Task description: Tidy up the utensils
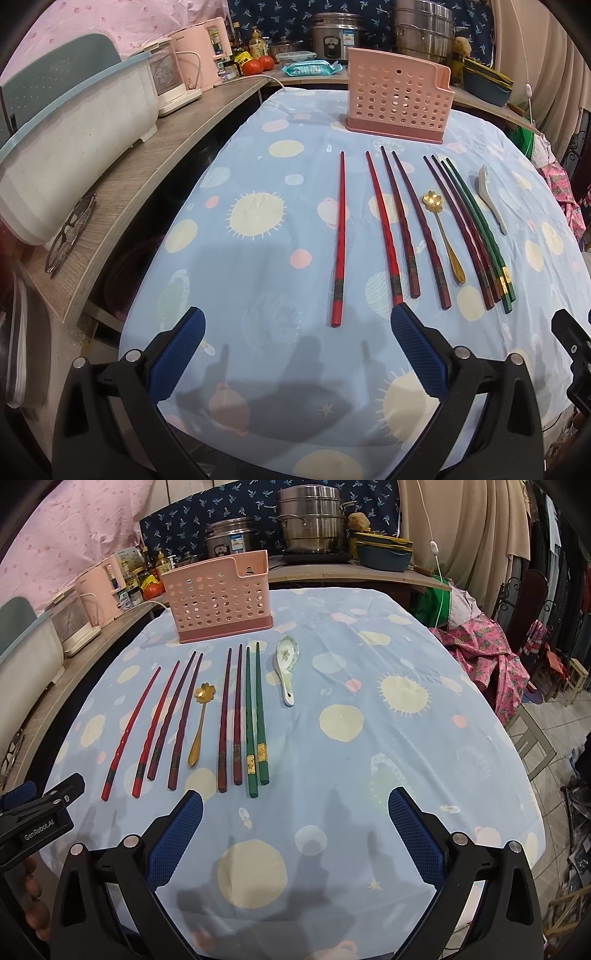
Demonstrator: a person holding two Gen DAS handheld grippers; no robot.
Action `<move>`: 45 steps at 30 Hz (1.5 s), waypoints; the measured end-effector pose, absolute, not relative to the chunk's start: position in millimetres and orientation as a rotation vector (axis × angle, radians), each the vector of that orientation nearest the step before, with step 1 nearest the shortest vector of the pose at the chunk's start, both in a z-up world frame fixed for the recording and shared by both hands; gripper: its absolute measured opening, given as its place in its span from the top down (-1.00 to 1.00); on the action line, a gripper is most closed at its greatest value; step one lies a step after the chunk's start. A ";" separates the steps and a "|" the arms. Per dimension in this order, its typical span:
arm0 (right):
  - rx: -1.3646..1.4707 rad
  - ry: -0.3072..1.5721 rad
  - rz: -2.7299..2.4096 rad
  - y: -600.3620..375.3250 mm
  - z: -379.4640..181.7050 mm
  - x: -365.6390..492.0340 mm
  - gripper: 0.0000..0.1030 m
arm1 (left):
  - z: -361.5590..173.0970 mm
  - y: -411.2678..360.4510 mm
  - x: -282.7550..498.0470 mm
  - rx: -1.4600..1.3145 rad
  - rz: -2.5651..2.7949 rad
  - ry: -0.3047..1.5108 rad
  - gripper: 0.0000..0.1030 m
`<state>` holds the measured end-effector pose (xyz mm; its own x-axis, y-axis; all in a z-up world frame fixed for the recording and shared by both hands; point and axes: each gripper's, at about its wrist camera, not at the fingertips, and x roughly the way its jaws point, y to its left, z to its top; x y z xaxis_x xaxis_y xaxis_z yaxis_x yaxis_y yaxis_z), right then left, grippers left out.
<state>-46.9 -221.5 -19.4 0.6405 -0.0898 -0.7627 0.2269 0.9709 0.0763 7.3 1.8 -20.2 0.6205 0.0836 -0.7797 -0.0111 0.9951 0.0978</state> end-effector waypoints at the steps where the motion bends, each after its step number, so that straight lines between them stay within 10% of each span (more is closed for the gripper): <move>1: 0.170 0.858 -0.182 -221.4 -19.5 -46.9 -0.87 | -20.1 1.9 7.4 0.087 0.054 0.899 -0.87; 45: 0.175 0.876 -0.178 -218.8 -25.5 -43.1 -0.87 | -28.5 2.1 13.6 0.093 0.055 0.923 -0.87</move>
